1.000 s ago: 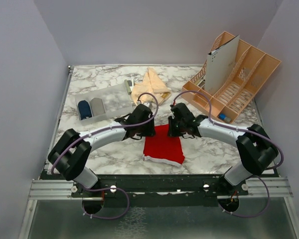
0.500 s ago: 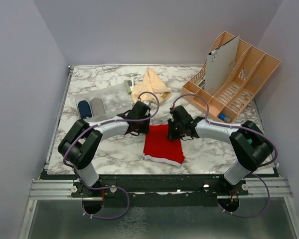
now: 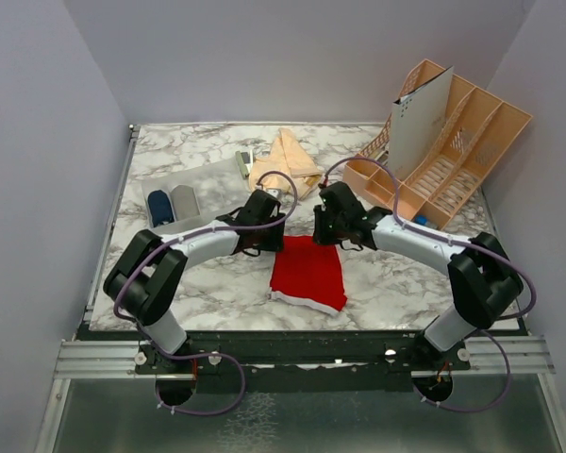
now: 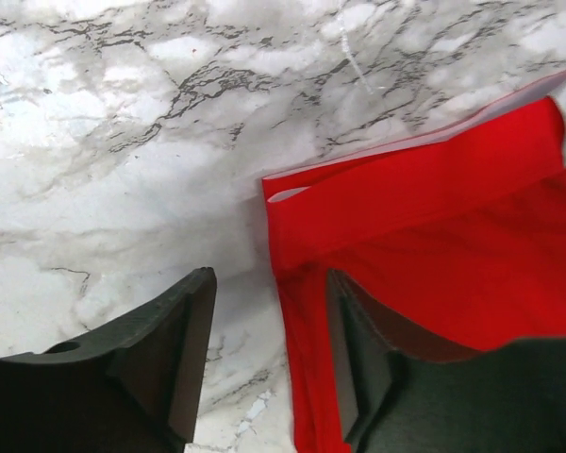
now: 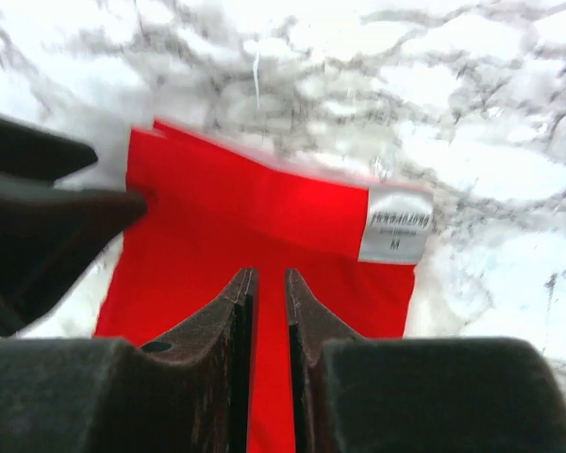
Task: Roll the underwear
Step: Fold the underwear at the center of the board.
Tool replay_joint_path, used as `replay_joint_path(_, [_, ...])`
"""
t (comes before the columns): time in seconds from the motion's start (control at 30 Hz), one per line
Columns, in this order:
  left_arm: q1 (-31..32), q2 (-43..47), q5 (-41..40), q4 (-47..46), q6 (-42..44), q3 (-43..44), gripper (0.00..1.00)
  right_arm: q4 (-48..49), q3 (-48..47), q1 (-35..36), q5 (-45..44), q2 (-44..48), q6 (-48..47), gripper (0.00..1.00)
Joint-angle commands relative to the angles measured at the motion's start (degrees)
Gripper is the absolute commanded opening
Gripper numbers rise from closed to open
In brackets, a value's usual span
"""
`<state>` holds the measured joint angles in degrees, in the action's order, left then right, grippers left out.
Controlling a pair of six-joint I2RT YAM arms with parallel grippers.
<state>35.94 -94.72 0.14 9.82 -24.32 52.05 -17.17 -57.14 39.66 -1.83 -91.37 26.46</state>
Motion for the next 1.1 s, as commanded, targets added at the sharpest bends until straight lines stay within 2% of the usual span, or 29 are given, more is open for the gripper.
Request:
replay_joint_path(0.0, [-0.19, 4.85, 3.58, 2.17, -0.37, 0.24, 0.57, -1.76, -4.52, -0.81, -7.02, -4.47, 0.47, 0.21])
replay_joint_path(0.2, [-0.21, 9.67, 6.69, 4.05, -2.18, -2.9, 0.59, -3.19, -7.82, -1.94, -9.49, -12.69, 1.27, 0.2])
replay_joint_path(0.33, [-0.17, 13.73, 12.1, 2.49, -3.48, -7.56, 0.62, -4.21, -9.86, -2.13, -11.41, -17.6, 0.04, 0.2])
replay_joint_path(0.57, [2.97, 19.45, 21.79, -2.51, -4.63, -12.45, 0.64, -4.97, -13.92, -2.13, -13.21, -16.08, -3.86, 0.2])
replay_joint_path(0.7, [6.14, 19.37, 20.91, -3.87, -5.2, -12.1, 0.64, -4.31, -14.71, -2.13, -7.44, -11.96, -4.26, 0.21])
replay_joint_path(0.83, [7.33, 18.09, 20.2, -4.65, -5.58, -12.12, 0.61, -1.05, -11.56, -2.12, 0.57, -7.27, -3.24, 0.21])
replay_joint_path(0.93, [7.8, 17.03, 19.13, -7.67, -7.34, -14.08, 0.58, -0.4, -9.25, -2.13, 8.6, -6.81, -4.46, 0.21])
replay_joint_path(1.07, [8.07, 15.38, 18.49, -13.34, -10.13, -18.36, 0.54, 2.27, -5.28, -2.12, 13.21, -7.72, -2.67, 0.21])
